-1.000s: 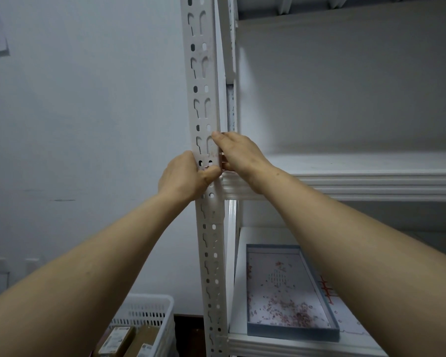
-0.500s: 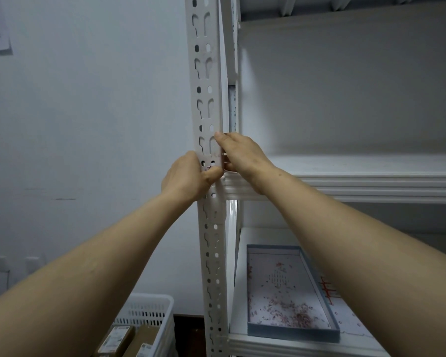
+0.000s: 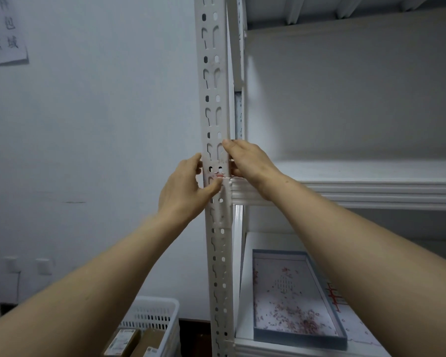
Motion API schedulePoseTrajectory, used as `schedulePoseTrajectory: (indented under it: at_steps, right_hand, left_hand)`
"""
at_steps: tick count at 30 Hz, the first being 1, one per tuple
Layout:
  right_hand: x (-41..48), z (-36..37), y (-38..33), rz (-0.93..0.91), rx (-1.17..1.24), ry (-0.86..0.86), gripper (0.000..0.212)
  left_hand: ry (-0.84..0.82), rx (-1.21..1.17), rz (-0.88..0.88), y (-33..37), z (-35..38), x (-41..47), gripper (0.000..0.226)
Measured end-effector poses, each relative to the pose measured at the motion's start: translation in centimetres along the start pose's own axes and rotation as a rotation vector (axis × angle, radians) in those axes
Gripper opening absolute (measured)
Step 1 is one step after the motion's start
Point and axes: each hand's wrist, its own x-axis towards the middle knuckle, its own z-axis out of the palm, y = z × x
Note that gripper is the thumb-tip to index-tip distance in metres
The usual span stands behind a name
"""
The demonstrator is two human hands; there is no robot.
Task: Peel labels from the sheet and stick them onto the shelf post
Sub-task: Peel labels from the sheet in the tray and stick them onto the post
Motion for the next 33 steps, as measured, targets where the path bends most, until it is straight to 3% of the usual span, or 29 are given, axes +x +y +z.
schedulePoseTrajectory:
  at_steps: [3,5,13,18,22,27,33]
  right_hand:
    - [-0.1,0.2,-0.2,-0.002,-0.009,0.008,0.05]
    - [0.0,0.2,-0.1,-0.003,-0.012,0.009,0.055]
    - [-0.1,0.1,-0.1,-0.002,-0.019,0.011,0.056]
    - [0.2,0.0,0.2,-0.013,-0.007,0.009,0.048]
    - [0.2,-0.1,0.4,-0.015,-0.003,0.005,0.046]
    - [0.1,0.0,0.2,-0.013,0.008,-0.002,0.047]
    - [0.1,-0.1,0.3,-0.014,0.01,-0.005,0.047]
  left_hand:
    - [0.211,0.177,0.164,0.4,-0.1,-0.8,0.037]
    - [0.246,0.238,0.214,0.8,-0.2,-0.8,0.023]
    - [0.113,0.298,0.21,1.6,-0.1,0.0,0.014]
    - [0.056,0.301,0.379,1.4,-0.5,0.7,0.012]
    - [0.069,0.391,0.629,1.0,-0.9,1.5,0.032]
    - [0.066,0.543,0.849,0.8,-1.6,2.4,0.025]
    - [0.002,0.524,1.011,0.2,-2.3,3.4,0.026]
